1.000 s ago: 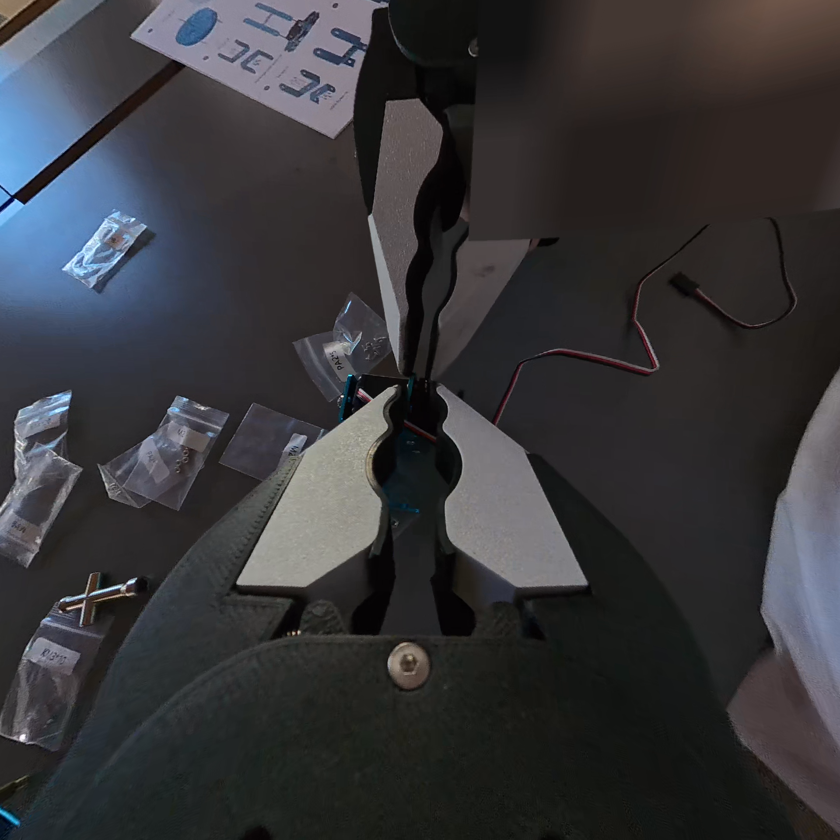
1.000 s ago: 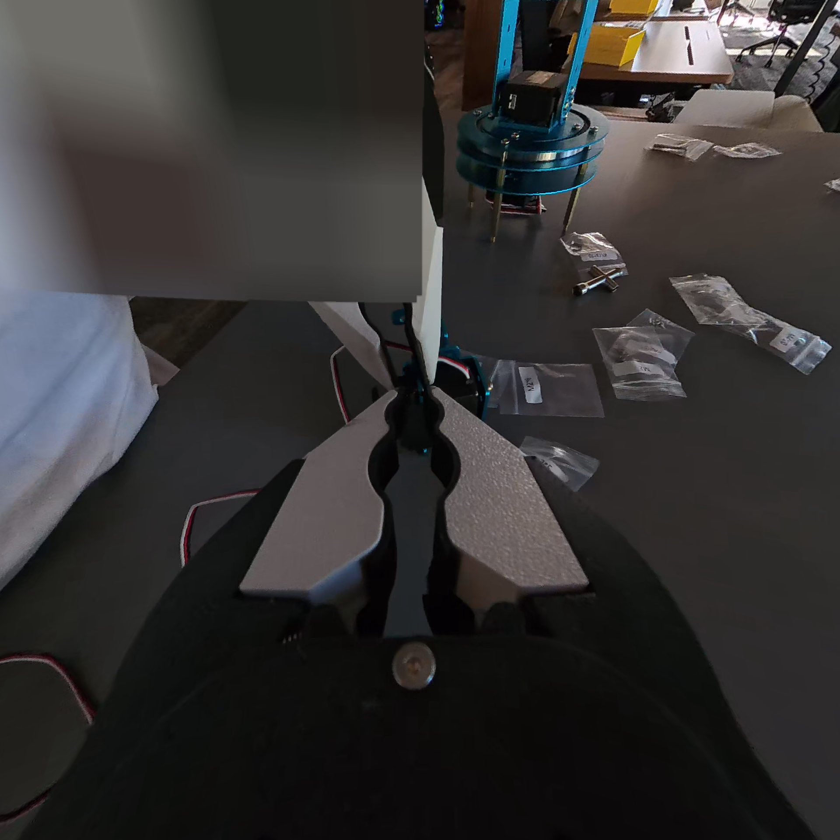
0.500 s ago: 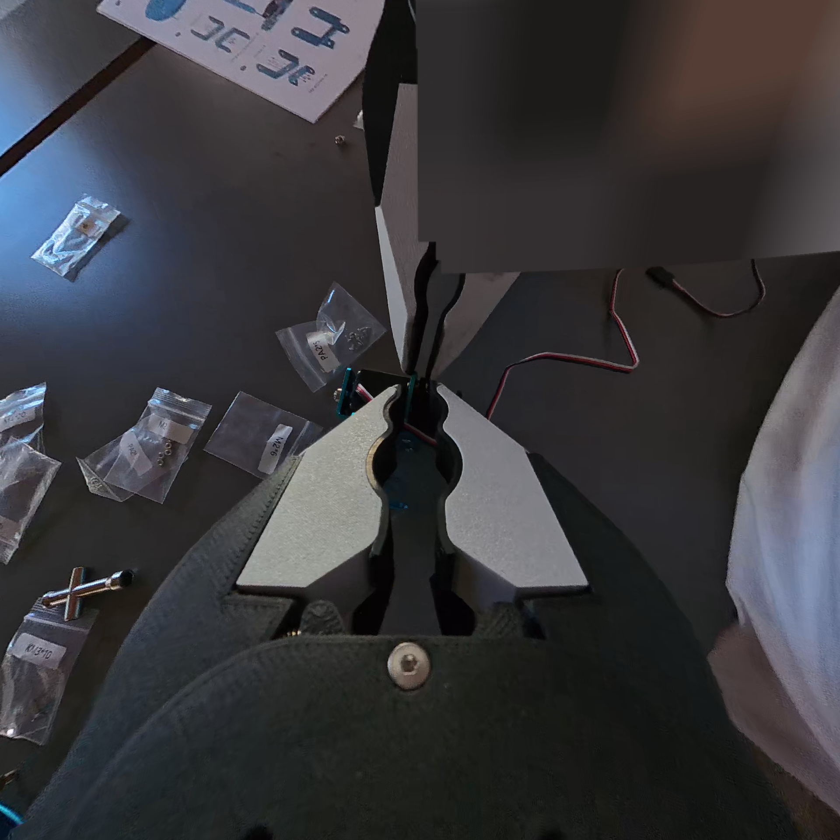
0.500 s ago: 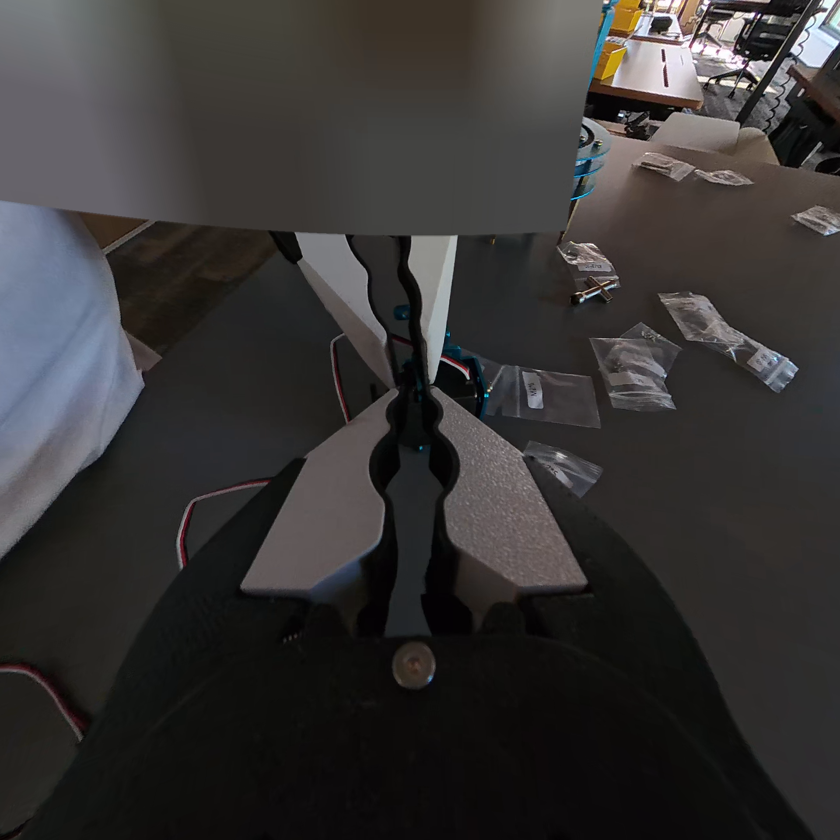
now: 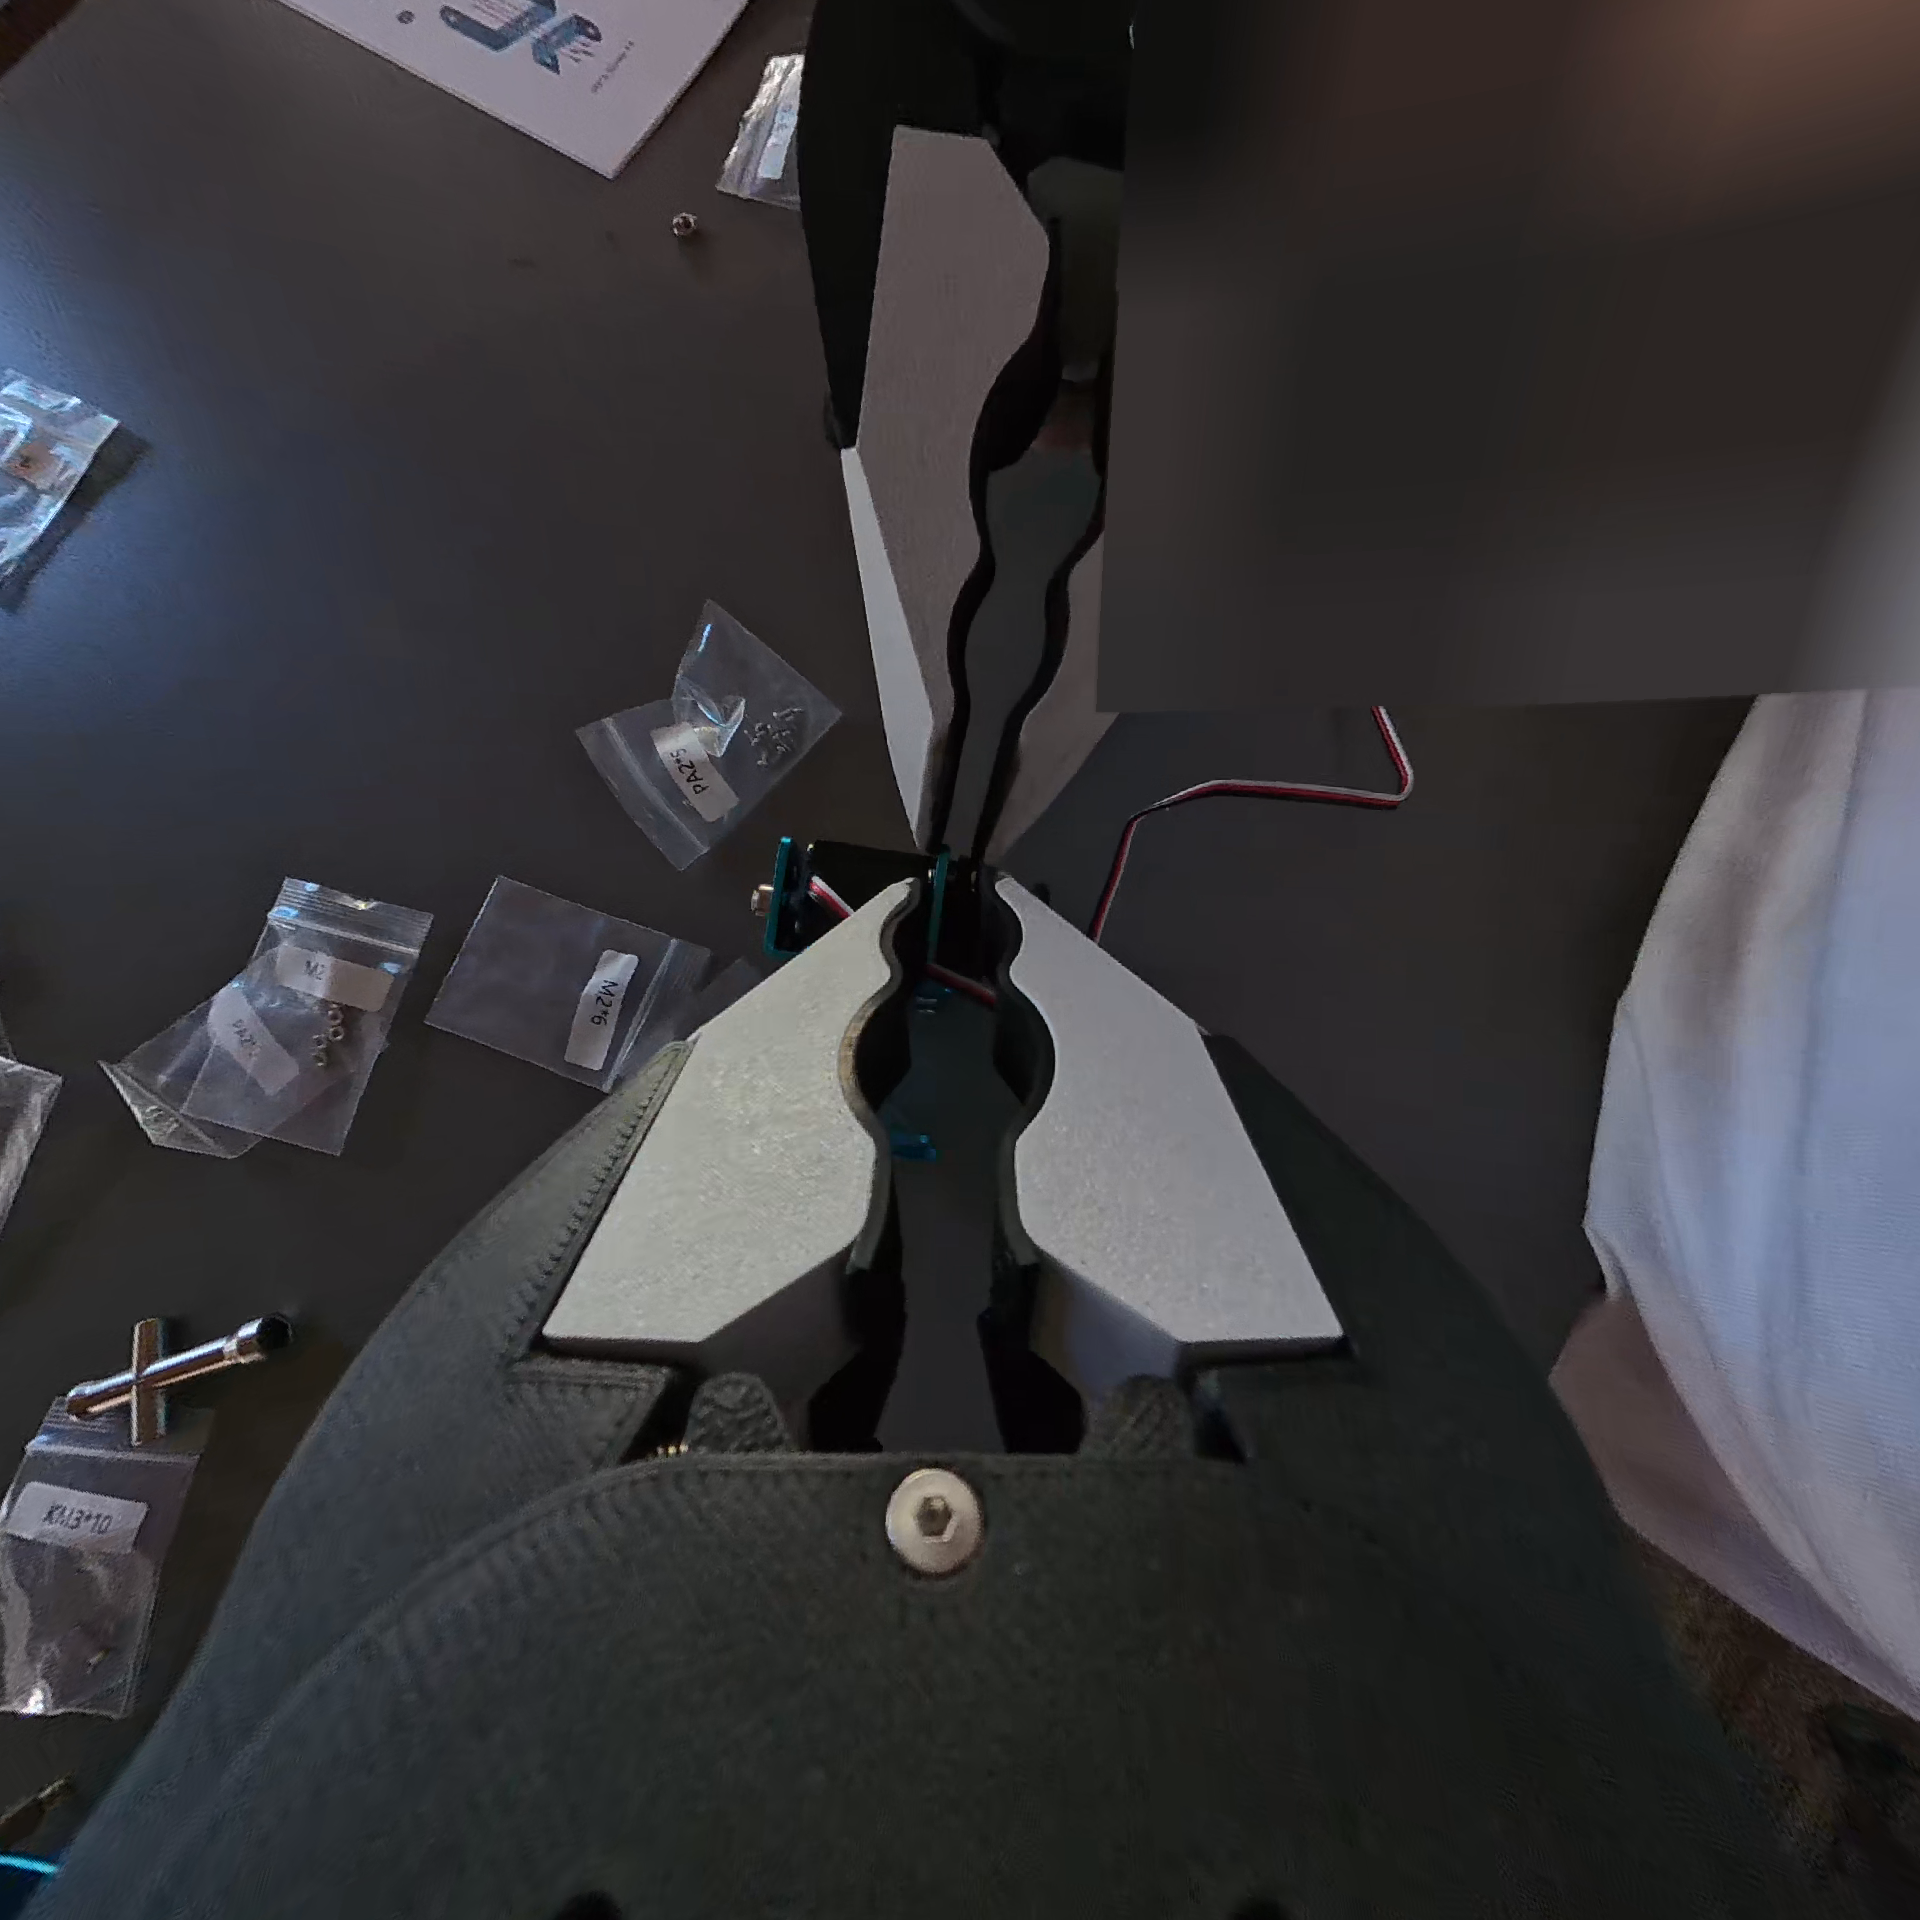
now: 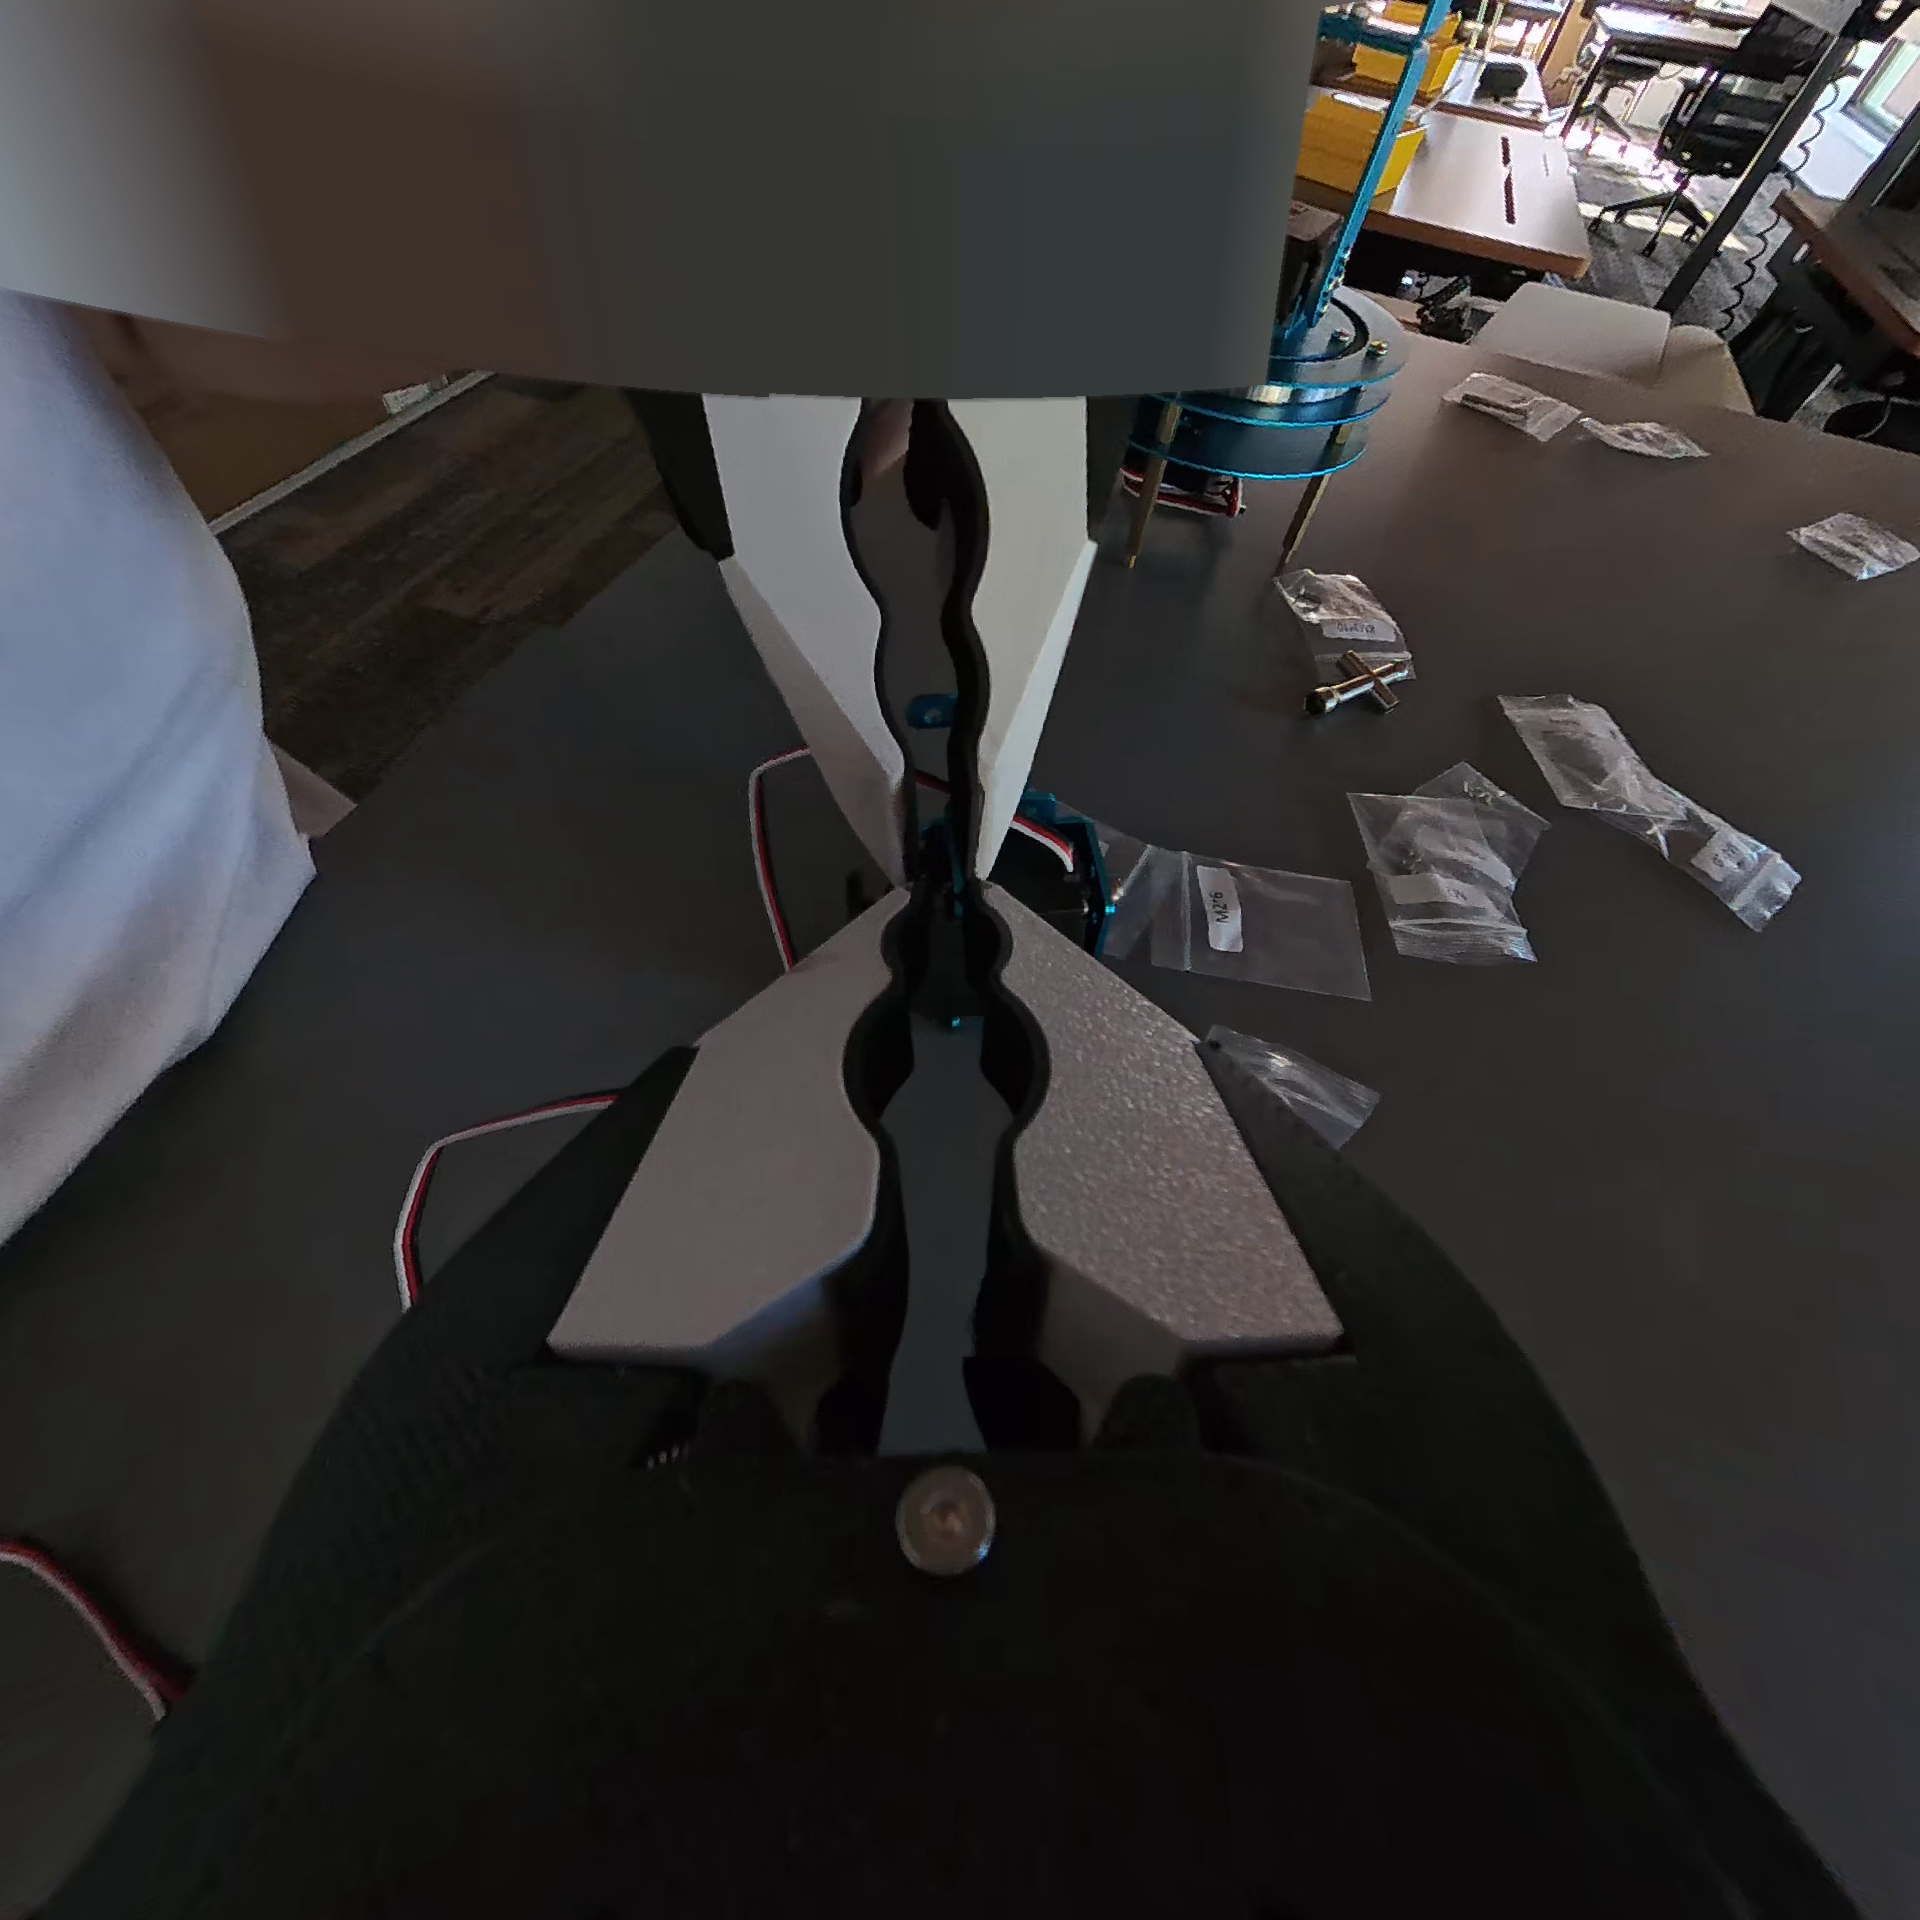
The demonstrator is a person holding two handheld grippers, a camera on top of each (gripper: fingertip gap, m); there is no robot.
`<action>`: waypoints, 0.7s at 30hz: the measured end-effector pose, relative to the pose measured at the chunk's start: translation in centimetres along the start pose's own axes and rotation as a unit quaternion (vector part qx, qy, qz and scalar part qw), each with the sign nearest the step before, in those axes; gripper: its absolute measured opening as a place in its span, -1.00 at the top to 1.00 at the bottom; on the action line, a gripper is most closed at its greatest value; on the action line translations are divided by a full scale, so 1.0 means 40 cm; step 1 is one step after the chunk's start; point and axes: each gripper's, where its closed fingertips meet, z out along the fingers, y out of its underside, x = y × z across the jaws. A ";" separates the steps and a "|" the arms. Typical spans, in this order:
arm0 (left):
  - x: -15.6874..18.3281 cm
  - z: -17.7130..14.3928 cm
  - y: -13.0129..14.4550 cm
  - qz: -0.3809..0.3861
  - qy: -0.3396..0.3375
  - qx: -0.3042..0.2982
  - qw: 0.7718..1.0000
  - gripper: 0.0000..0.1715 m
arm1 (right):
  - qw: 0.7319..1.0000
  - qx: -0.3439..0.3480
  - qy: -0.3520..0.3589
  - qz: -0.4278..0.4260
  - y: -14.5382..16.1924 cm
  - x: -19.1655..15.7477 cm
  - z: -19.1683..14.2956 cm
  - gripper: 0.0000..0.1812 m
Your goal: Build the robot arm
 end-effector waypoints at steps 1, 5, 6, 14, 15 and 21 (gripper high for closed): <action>0.000 0.000 0.000 0.002 0.002 0.001 1.000 0.89 | 1.000 -0.002 -0.001 -0.002 -0.002 0.001 -0.005 0.94; -0.002 0.000 -0.001 0.001 0.008 0.006 1.000 0.89 | 0.996 -0.039 0.050 0.064 -0.014 0.122 -0.133 0.93; -0.001 0.000 0.000 0.002 0.010 0.007 1.000 0.89 | 0.991 -0.070 0.041 0.105 0.010 0.155 -0.180 0.90; 0.016 0.005 -0.005 0.074 0.035 0.021 0.996 0.89 | 0.942 -0.312 0.039 0.119 0.266 0.330 -0.379 0.87; 0.015 0.006 -0.007 0.076 0.043 0.023 0.996 0.89 | 0.938 -0.326 0.027 0.117 0.274 0.319 -0.374 0.86; 0.021 0.007 -0.009 0.126 0.105 0.030 0.986 0.89 | 0.918 -0.386 0.036 0.087 0.325 0.313 -0.364 0.86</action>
